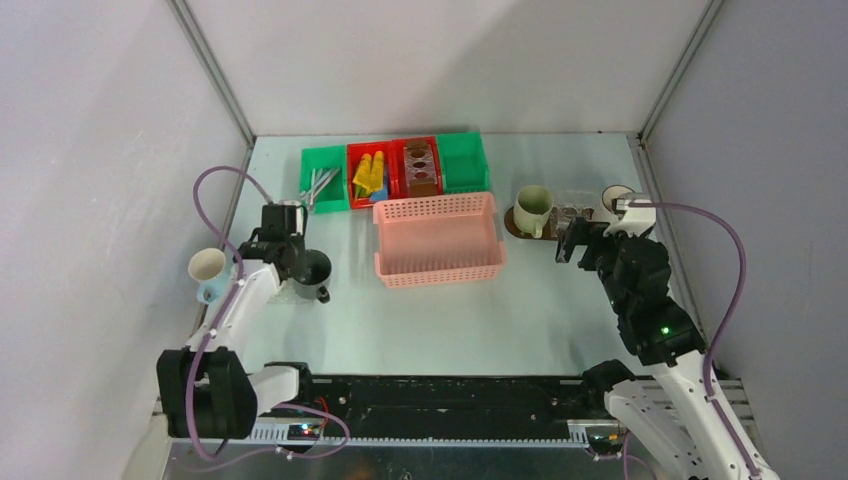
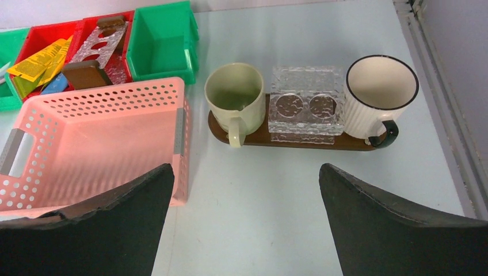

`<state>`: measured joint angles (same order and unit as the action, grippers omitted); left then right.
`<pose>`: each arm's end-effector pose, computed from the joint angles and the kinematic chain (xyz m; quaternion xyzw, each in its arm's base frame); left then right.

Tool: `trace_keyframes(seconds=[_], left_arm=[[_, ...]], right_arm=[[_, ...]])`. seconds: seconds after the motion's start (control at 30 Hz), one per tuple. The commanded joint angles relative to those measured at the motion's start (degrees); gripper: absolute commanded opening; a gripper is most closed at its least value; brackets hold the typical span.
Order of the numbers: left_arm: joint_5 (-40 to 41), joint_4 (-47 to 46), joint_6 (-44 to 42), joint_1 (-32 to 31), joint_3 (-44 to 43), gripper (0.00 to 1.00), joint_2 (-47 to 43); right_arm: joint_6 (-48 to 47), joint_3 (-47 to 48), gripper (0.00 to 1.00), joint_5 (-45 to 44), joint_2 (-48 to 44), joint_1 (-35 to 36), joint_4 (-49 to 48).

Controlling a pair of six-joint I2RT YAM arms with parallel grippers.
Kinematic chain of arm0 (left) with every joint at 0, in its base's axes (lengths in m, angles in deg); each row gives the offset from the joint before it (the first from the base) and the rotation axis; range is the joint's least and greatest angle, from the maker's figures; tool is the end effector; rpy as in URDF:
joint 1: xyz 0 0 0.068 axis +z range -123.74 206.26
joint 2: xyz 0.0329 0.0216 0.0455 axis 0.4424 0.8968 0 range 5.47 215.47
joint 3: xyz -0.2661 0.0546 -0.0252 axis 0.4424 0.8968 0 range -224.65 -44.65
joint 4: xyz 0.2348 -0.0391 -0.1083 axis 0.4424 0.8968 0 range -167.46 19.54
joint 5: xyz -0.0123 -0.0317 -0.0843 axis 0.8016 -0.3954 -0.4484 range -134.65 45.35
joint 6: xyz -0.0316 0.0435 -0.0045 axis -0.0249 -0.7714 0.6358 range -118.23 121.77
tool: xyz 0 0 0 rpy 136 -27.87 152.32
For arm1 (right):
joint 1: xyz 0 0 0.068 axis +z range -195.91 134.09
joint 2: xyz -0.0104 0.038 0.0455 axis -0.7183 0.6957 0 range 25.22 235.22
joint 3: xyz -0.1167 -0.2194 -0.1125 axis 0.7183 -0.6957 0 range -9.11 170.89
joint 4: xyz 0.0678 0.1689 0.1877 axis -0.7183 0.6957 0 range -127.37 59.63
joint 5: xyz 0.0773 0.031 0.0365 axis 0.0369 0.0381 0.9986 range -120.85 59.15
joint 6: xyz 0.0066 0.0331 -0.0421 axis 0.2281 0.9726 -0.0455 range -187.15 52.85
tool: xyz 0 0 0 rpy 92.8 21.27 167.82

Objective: Prepare toiletry sets of a toothbrush and toothpaste on the tray
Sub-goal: Place the cup on the tray.

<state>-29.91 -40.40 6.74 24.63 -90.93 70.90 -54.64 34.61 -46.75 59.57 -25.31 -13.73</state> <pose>0.2218 0.0029 0.2397 -0.0650 0.9474 0.1059 0.2948 0.1335 0.0398 0.3347 0.0295 0.7859 0.0686 0.6138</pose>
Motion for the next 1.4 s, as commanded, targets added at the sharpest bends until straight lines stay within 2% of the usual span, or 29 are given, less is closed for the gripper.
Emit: trace_keyframes(seconds=[0.0, 0.2, 0.4, 0.6, 0.73, 0.87, 1.03, 1.2, 1.37], left_arm=[[-3.46, -9.07, -3.74, 3.81, 0.09, 0.0, 1.67], [-5.39, -10.59, -4.87, 7.04, 0.94, 0.06, 2.67], [-4.39, -9.9, -6.25, 7.09, 1.95, 0.28, 2.26], [-2.76, -8.1, -5.62, 7.1, 1.69, 0.56, 0.28], [-3.92, -6.75, -2.13, 7.03, 0.82, 0.67, -2.95], [-4.71, -5.38, 4.06, 5.2, -0.5, 0.7, -6.48], [-0.03, -4.46, 12.61, -2.63, -2.15, 0.69, -8.3], [4.19, -5.74, 20.87, -7.81, -3.01, 0.66, -5.11], [9.45, -7.09, 25.91, -9.66, -3.57, 0.6, -0.72]], right_arm=[[-3.02, -0.77, 0.99, -1.08, -1.73, -0.21, -3.68], [-3.46, -1.59, 1.0, -1.44, -1.85, -0.21, -4.39], [-3.44, -1.72, 0.99, -1.35, -1.27, -0.23, -4.75], [-3.46, -1.74, 0.99, -1.15, -1.04, -0.21, -5.07], [-3.51, -1.79, 0.99, -1.03, -1.04, -0.23, -5.13], [-3.56, -1.7, 1.0, -0.91, -0.77, -0.32, -5.55], [-3.55, -1.65, 0.99, -0.51, -0.56, -0.38, -6.07], [-3.6, -1.45, 1.0, -0.57, -0.96, -0.49, -5.88], [-4.11, -0.84, 0.99, -1.16, -1.22, -0.56, -4.96]])
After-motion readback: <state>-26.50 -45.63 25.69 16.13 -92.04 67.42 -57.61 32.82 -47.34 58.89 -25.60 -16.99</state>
